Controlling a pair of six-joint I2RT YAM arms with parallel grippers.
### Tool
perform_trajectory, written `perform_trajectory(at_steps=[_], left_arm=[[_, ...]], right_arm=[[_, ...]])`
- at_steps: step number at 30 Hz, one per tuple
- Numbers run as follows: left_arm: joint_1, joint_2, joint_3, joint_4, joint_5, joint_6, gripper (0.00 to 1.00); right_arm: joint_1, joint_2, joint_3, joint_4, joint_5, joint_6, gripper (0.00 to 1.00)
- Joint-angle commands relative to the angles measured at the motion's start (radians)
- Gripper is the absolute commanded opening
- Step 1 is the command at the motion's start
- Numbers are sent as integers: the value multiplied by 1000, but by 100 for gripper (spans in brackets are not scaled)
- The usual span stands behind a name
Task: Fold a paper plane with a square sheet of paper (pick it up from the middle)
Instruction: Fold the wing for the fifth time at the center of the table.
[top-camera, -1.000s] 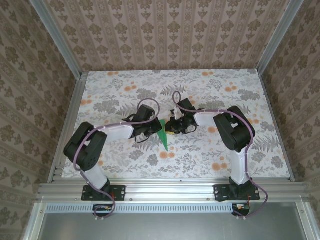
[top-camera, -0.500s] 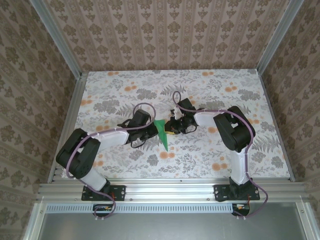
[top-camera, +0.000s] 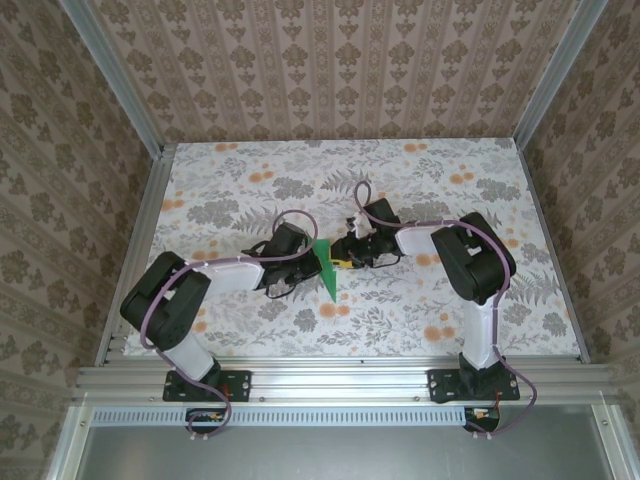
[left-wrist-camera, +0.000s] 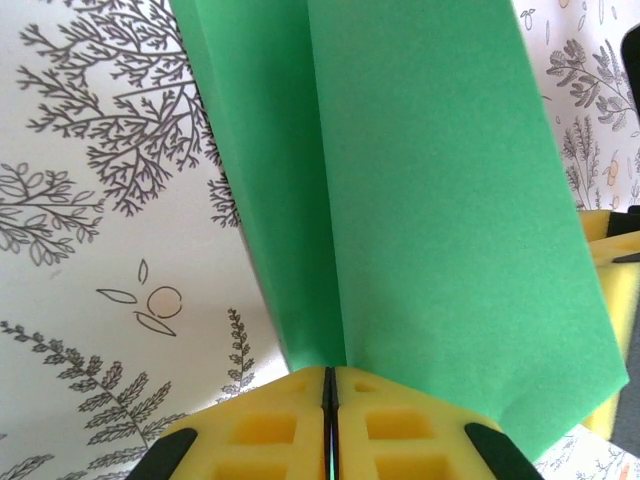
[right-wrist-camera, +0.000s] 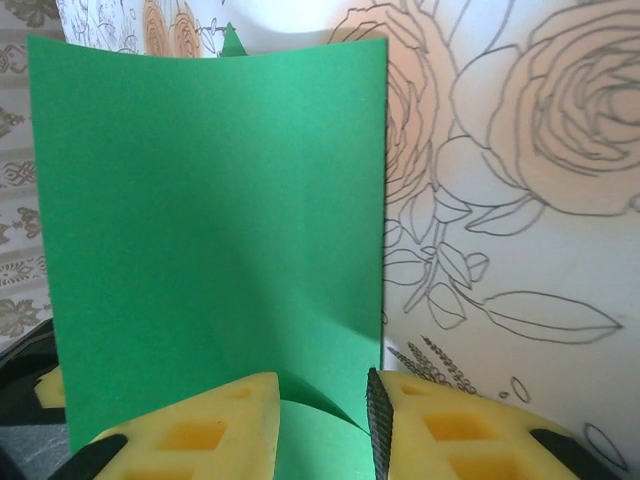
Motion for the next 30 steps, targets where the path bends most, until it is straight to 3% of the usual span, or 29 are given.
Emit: perform_trajectory(at_steps=[1,5,9,15,18,30], left_arm=[[-5,-8,3,-14,-14,-12,11],[0,-70,-35,-40,-60,-14,13],[1,-119,-64,-45,-82,-14,15],[4,-114,-58,-25,-59,-1,16],[9,-112,-56,-25,-55,0,16],[21,-94,-39,-7,-36,2,15]], right_arm=[[-20,-41,-23,-36,46,1,33],[-18,-122,-27,-72,93,-43,38],[6,-213,-28,-218,236,-158,44],[153,-323,-10,-421,531,-313,53],[217,-334,-6,-450,597,-359,53],[283,-220,10,-327,476,-375,46]])
